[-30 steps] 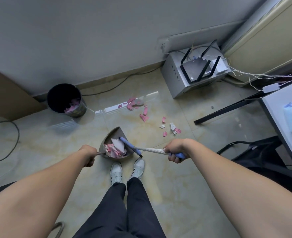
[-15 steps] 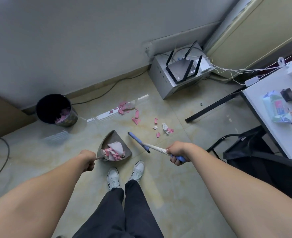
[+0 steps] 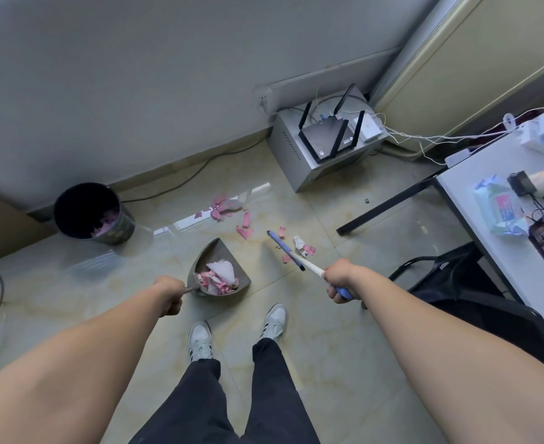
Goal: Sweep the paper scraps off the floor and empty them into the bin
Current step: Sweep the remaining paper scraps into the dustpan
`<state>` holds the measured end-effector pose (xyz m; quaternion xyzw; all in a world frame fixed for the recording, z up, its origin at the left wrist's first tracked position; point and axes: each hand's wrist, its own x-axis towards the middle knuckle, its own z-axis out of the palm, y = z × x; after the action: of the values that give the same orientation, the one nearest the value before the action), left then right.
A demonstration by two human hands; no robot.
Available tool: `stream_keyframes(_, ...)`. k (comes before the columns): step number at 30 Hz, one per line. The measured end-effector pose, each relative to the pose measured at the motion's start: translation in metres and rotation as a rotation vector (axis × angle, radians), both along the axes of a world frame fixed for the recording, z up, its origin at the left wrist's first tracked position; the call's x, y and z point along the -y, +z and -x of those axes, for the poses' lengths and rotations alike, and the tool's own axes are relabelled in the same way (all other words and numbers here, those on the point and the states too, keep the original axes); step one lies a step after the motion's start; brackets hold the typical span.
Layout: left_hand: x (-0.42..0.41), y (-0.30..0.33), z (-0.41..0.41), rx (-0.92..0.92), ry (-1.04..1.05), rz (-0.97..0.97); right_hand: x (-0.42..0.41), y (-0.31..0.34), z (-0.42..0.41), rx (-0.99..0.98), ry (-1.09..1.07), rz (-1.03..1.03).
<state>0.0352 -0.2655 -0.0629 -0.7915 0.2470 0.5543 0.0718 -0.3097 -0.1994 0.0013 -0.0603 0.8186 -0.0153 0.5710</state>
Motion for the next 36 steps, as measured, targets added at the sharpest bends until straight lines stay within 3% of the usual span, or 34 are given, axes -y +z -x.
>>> stream_keyframes(20,-0.006,-0.004,0.129,-0.018,0.062,-0.003,0.018,-0.033,0.095,-0.086,0.000,0.106)
stream_keyframes(36,0.008,-0.011,0.176,0.042,-0.030,-0.042,0.024,-0.058,0.133,-0.079,-0.113,0.076)
